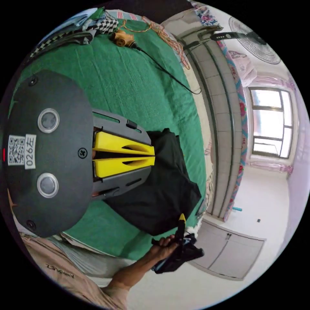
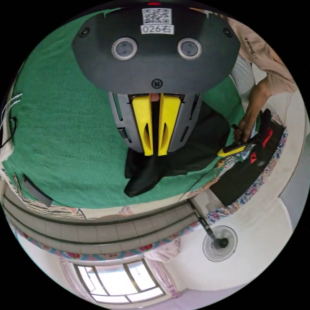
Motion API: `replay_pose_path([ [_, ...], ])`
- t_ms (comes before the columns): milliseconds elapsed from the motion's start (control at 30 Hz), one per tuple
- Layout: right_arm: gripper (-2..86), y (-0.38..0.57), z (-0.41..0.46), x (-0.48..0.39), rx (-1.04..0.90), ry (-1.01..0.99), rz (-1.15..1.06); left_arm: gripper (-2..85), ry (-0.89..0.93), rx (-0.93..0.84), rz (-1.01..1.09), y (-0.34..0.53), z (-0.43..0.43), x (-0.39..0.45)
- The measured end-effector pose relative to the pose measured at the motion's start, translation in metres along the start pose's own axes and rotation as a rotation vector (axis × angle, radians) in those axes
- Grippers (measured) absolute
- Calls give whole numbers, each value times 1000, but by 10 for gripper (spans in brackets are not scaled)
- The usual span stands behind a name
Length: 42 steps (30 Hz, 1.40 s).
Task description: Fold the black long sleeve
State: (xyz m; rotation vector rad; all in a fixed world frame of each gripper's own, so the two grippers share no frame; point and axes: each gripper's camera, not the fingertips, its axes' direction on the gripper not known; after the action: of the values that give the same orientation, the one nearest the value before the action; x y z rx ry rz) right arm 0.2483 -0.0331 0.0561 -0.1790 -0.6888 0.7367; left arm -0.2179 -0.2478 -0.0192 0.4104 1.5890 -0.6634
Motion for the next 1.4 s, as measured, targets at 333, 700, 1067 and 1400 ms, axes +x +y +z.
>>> replay_pose_path([
  [333, -15, 1, -125, -5, 3, -422, -327, -7, 573, 176, 36, 13, -58, -58],
  [700, 9, 15, -218, -25, -285, -664, -731, -7, 707, -140, 707, 14, -89, -21],
  [1067, 129, -22, -134, 15, -328, -344, -122, 110, 498, 116, -28, -25, -53, -137],
  [1400, -5, 14, -122, -55, -882, -798, -602, -7, 707, -728, 585, -49, 71, -32],
])
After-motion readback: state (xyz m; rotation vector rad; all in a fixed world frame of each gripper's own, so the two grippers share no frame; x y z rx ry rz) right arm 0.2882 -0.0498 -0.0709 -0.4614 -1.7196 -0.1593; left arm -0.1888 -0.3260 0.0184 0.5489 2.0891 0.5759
